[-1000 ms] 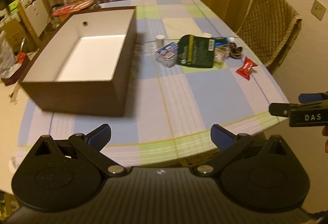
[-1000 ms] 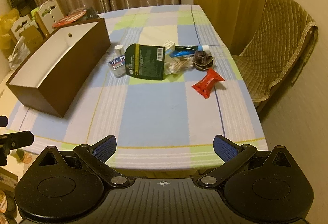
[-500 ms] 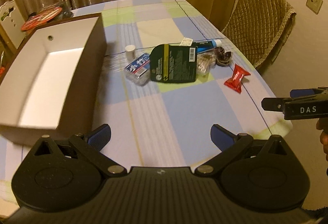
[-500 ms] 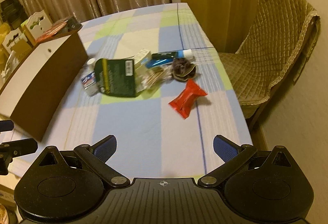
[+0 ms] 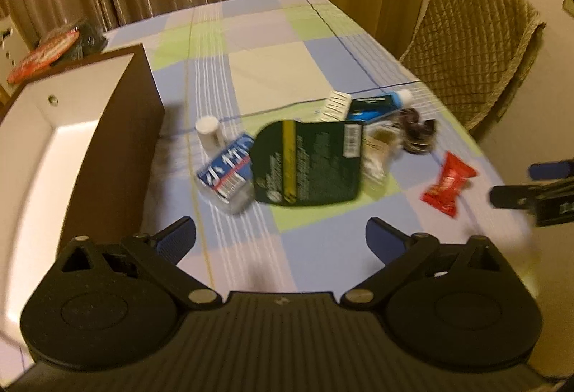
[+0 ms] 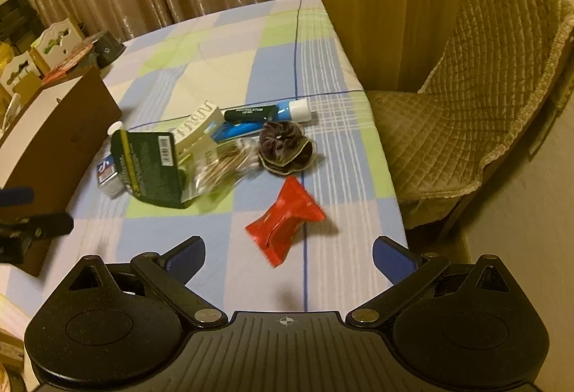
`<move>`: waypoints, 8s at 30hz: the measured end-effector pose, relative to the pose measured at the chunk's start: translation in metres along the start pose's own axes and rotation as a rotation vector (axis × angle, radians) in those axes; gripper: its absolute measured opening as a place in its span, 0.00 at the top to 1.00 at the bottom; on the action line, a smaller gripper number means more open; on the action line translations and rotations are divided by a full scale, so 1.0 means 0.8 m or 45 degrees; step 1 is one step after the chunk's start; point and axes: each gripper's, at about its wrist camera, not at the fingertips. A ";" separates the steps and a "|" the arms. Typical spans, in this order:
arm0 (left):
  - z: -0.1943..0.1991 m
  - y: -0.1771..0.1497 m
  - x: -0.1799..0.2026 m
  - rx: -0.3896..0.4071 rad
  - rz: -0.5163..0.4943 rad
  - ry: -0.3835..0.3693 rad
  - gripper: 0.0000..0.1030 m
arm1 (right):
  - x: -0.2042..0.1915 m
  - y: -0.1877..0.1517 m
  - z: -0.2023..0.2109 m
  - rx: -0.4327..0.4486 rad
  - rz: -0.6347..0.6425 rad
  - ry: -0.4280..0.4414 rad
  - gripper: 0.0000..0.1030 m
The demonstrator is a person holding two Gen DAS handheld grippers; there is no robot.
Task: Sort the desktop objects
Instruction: 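Move both tools toward the scattered items beside the box, then grasp the blue toothpick box with the left tool while the right tool approaches the red candy, then lift the toothpick box with the left tool while the right tool grasps the red candy, then release the toothpick box and red candy into the box with both tools, then withdraw both tools from the box back toward the remaining items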
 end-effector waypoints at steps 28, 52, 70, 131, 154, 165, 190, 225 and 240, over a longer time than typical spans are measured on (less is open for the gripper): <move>-0.181 0.073 -0.033 -0.574 -0.777 -0.109 0.47 | 0.060 0.038 -0.076 -0.140 -0.062 0.055 0.00; -0.135 0.000 -0.042 -0.417 -0.313 0.020 0.47 | 0.011 0.038 -0.094 -0.159 0.230 0.145 0.00; -0.033 -0.049 -0.027 -0.332 -0.094 0.035 0.48 | -0.019 0.016 -0.113 -0.174 0.494 0.088 0.58; 0.107 -0.040 -0.312 -0.079 -0.151 0.129 0.48 | -0.452 0.116 -0.064 -0.120 0.944 0.718 0.58; 0.008 -0.066 -0.348 -0.386 -0.409 -0.053 0.48 | -0.525 0.079 -0.236 -0.638 1.158 0.562 0.58; -0.021 -0.065 -0.357 -0.482 -0.452 -0.090 0.48 | -0.533 0.082 -0.264 -0.648 1.219 0.544 0.58; -0.018 -0.050 -0.355 -0.476 -0.420 -0.087 0.12 | -0.532 0.074 -0.201 -0.493 1.328 0.565 0.09; 0.123 -0.057 -0.312 -0.294 -0.180 0.216 0.09 | -0.453 0.078 -0.061 -0.148 1.210 0.656 0.09; 0.156 -0.072 -0.240 -0.272 -0.054 0.304 0.08 | -0.381 0.065 -0.029 -0.115 1.219 0.714 0.09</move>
Point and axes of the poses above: each gripper's, at about its wrist camera, not at the fingertips, and z roughly against the way its jaws point, x to its right, y to its top, and after that the axes turned 1 degree about -x, right-handed
